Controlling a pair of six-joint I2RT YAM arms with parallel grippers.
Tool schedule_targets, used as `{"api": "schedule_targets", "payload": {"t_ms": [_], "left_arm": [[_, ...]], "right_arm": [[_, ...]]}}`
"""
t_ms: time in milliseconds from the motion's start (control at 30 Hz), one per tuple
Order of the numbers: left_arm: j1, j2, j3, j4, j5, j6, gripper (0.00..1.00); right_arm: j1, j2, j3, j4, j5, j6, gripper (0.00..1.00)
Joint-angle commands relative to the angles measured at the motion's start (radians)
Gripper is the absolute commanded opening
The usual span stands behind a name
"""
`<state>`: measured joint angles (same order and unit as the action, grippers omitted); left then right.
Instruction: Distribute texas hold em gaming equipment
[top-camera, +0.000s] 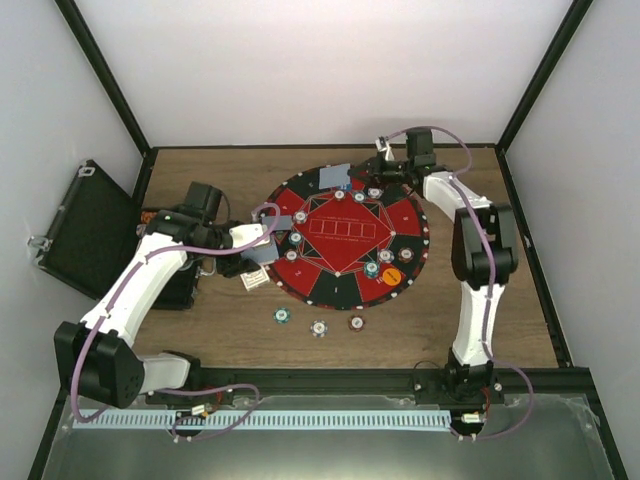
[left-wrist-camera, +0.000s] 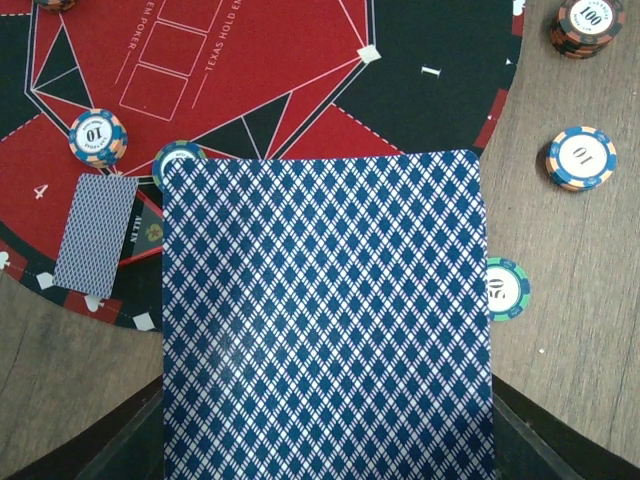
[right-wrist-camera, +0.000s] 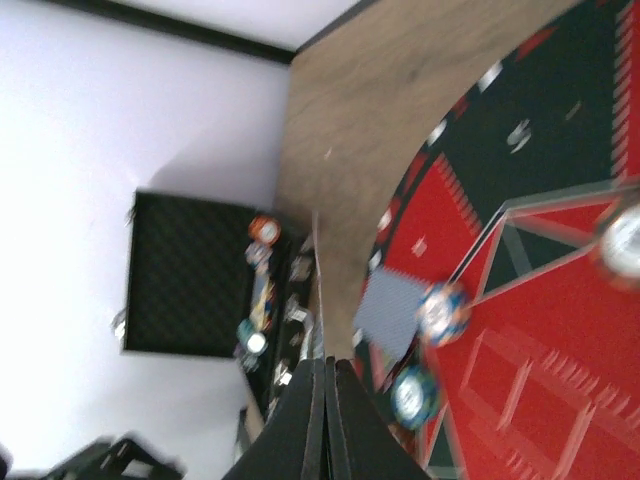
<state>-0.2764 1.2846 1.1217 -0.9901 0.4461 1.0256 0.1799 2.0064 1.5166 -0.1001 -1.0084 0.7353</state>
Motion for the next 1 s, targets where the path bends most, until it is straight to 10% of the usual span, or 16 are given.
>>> {"api": "schedule_targets", "payload": {"t_ms": [0, 433, 633, 967], "left_arm": [[0.000, 0.008, 0.014, -0.013, 0.024, 0.010, 0.04], [0.003, 0.038, 0.006, -0.001, 0.034, 0.011, 0.04], [0.003, 0.045, 0.007, -0.003, 0.037, 0.010, 0.04], [0.002, 0.039, 0.013, -0.005, 0.033, -0.004, 0.04]], "right_arm": [[-0.045, 0.218, 0.280, -0.165, 0.083, -0.078, 0.01], [-0.056, 0.619, 0.717, -0.257, 0.180, -0.055, 0.01], [-0.056, 0.570, 0.709, -0.325, 0.227, -0.127, 0.39], [-0.056, 0.321, 0.613, -0.418, 0.338, -0.246, 0.50]]}}
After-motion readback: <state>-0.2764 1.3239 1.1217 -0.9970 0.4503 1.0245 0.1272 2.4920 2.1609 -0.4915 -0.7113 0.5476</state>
